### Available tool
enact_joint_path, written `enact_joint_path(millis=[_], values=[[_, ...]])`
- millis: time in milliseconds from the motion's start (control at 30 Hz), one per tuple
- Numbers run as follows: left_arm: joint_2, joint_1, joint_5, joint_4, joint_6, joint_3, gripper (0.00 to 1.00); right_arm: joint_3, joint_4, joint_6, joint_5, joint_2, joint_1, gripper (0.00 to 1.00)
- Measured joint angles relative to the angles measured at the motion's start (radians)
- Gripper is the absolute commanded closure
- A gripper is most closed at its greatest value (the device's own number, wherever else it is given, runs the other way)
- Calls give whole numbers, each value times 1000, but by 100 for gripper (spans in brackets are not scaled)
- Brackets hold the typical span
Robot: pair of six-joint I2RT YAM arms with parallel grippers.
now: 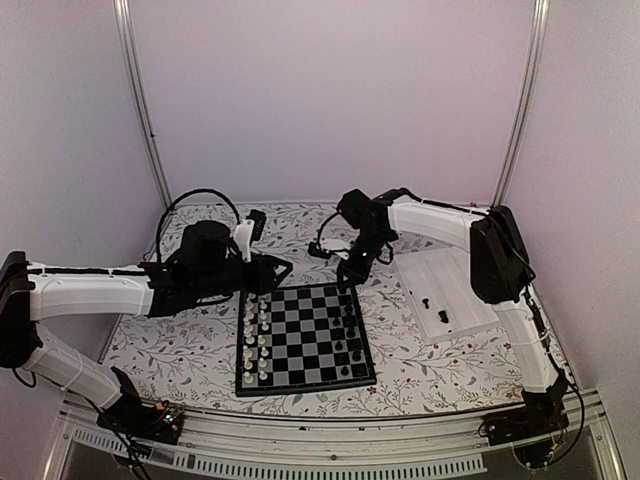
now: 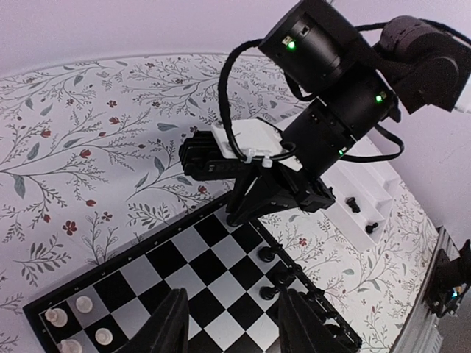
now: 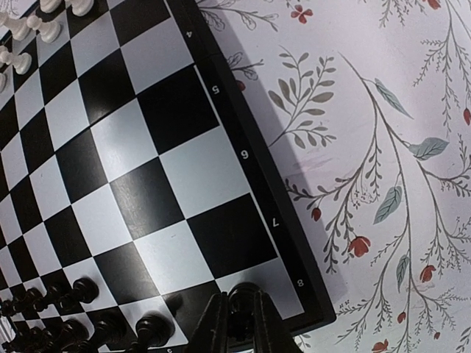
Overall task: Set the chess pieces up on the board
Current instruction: Place the chess piece on the chessboard, then pick up the chess piece from the storage box.
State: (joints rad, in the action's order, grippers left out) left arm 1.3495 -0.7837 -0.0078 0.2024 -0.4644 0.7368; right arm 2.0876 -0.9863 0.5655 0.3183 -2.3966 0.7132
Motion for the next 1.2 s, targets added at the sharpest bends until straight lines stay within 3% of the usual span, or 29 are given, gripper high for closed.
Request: enact_joint_path(millis=[133,267,467,667,967,1200], values=[[5,0,10,5,-1,0,56,-6,-1,1,-6,2,0,71],[6,0,18,6,-3,0,56,-14,0,-5,-17,2,0,64],[10,1,23,-3,-3,14,56,-14,8,-10,-5,49,-1,60],[31,1,38,-19,14,79,56,-27,11,-13,62,207,-21,59],[116,-5,77,-71,133,258,56,-420,82,28,40,572,-196,68],[215,-35,100,-99,246,418,56,-758,122,126,-21,702,-349,74]])
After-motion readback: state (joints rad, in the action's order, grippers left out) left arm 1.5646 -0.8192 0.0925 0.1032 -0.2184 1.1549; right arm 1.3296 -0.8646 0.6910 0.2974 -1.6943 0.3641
